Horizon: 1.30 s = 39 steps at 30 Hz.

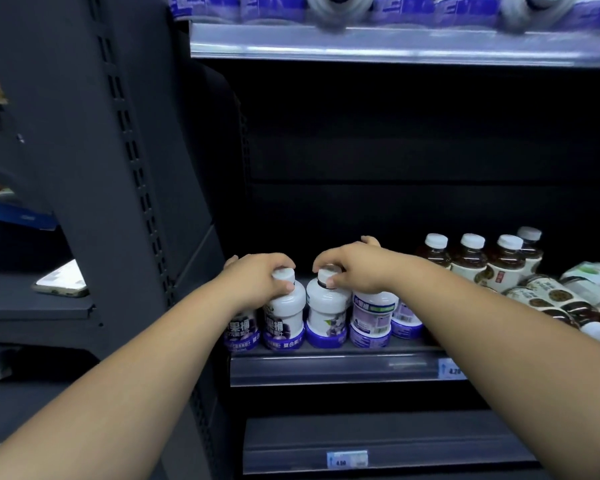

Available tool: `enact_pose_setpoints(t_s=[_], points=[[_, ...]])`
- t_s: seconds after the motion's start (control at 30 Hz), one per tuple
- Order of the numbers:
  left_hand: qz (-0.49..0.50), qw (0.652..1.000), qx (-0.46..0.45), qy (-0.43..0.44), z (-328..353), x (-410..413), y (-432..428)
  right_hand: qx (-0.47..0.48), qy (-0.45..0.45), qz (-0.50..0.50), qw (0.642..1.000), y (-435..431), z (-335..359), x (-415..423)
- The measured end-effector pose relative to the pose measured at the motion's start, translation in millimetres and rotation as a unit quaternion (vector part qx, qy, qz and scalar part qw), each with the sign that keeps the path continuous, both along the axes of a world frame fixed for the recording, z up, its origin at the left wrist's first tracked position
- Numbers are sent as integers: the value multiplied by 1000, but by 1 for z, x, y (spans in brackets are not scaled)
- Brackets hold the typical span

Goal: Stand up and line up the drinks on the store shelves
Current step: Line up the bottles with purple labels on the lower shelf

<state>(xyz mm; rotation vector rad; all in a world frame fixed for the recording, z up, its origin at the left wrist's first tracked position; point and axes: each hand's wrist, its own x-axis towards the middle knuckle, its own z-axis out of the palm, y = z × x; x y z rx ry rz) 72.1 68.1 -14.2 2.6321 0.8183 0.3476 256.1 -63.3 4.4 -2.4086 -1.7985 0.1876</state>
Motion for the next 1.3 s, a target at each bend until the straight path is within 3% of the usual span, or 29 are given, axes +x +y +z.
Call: enact_pose_setpoints(t_s=[0.17,0.37,0.53,0.67,0.97,1.2,1.3], points=[[-4,999,-29,17,1,2,6,-7,113,8,994,-2,3,3],[-13,999,-40,24,1,6,8,1,-48,-40,998,4,2,-4],[-51,998,-24,32,4,17,0,8,42,-4,999,-5,3,3],[-89,995,-53,-3,5,27,-5,34,-4,-17,999,-5,-1,4],[-134,990,-42,-2,5,61,-23,-28,-92,-70,993,-52,11,43],[-120,992,-14,34,5,71,-22,-40,86,-65,993,-58,15,54],[-116,992,-17,37,7,71,-21,-5,-12,-67,998,-50,2,51]])
